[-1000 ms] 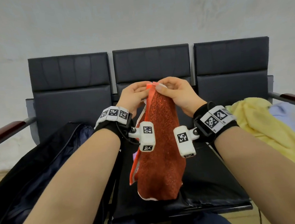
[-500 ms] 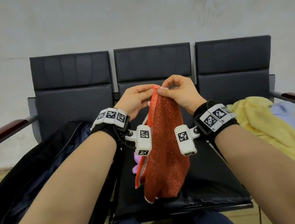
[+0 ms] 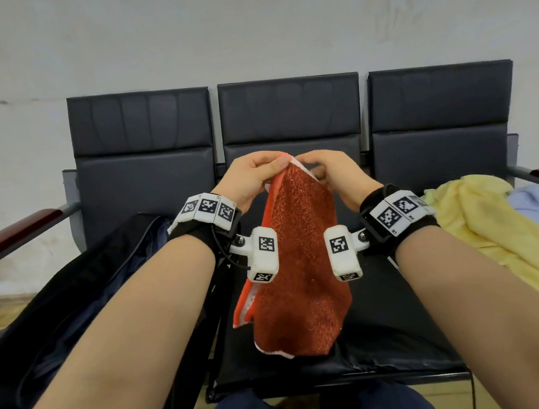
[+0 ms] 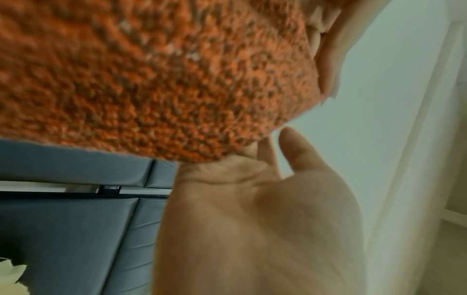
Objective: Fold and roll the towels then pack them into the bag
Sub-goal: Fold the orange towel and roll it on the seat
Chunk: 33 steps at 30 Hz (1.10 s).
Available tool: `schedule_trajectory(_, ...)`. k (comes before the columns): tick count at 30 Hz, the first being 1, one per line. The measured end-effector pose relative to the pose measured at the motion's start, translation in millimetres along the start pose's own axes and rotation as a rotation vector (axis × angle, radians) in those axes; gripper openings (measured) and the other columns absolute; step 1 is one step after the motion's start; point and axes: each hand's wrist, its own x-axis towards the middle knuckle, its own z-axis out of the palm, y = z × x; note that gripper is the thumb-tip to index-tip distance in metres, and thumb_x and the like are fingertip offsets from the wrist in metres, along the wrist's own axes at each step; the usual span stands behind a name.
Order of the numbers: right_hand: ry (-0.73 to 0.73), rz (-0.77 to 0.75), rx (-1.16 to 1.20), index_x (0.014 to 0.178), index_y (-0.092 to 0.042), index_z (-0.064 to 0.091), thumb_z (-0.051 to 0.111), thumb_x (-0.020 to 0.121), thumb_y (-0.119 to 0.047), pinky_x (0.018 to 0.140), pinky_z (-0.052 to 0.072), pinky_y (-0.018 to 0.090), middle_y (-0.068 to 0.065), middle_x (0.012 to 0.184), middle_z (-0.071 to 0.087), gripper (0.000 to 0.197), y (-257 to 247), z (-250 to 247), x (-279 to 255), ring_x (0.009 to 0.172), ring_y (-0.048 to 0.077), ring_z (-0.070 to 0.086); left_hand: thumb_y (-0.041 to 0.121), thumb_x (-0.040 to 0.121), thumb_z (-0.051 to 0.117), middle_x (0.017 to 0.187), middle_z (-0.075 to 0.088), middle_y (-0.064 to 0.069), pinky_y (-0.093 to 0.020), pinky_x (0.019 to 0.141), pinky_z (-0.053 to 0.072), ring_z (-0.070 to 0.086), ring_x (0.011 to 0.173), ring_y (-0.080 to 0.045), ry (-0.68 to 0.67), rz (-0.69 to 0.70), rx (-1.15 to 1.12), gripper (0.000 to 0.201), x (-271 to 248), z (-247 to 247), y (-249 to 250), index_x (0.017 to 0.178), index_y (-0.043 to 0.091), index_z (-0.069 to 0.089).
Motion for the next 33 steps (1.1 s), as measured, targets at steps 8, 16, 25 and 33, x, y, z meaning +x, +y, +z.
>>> schedule_trajectory(8, -0.19, 0.063, -0.162, 0.084, -0.022, 0.069, 0.06, 0.09, -0.006, 0.058, 0.049, 0.025, -0.003, 0.07, 0.066, 0.019, 20.9, 6.8, -0.8, 0.056, 0.005, 0.06, 0.018, 0.092, 0.06, 0.085, 0.068, -0.001, -0.022, 0.06, 0.048, 0.062, 0.075, -0.011, 0.081, 0.046, 0.041, 0.01, -2.0, -22.4, 0.7, 0.094, 0.015, 0.069)
schedule_trajectory(16, -0.151, -0.075, 0.035, 0.102, -0.02, 0.066, 0.071, 0.085, -0.013, 0.085, 0.054, 0.036, 0.008, 0.101, 0.07, 0.019, 19.2, 15.8, 0.1, 0.095, 0.02, 0.066, 0.016, 0.091, 0.062, 0.094, 0.071, -0.005, -0.032, 0.077, 0.048, 0.063, 0.087, -0.018, 0.029, 0.071, 0.09, 0.011, -3.7, -20.9, -2.2, 0.091, 0.016, 0.073)
schedule_trajectory(25, 0.006, -0.206, -0.089, 0.084, -0.016, 0.066, 0.07, 0.08, 0.003, 0.068, 0.048, 0.02, 0.013, 0.084, 0.059, 0.021, 14.0, 13.1, -2.8, 0.076, 0.016, 0.055, 0.01, 0.092, 0.059, 0.097, 0.073, -0.007, -0.033, 0.087, 0.049, 0.064, 0.094, -0.019, 0.026, 0.116, 0.041, 0.015, -7.6, -18.8, -8.8, 0.09, 0.011, 0.074)
schedule_trajectory(33, -0.066, -0.099, -0.164, 0.069, -0.017, 0.054, 0.077, 0.079, -0.011, 0.063, 0.049, 0.021, -0.006, 0.057, 0.062, 0.026, 24.6, 4.2, 0.7, 0.055, 0.006, 0.06, 0.008, 0.088, 0.064, 0.079, 0.073, 0.006, -0.026, 0.082, 0.049, 0.063, 0.08, -0.011, 0.202, 0.131, -0.006, 0.012, -5.3, -15.1, -9.3, 0.085, 0.016, 0.072)
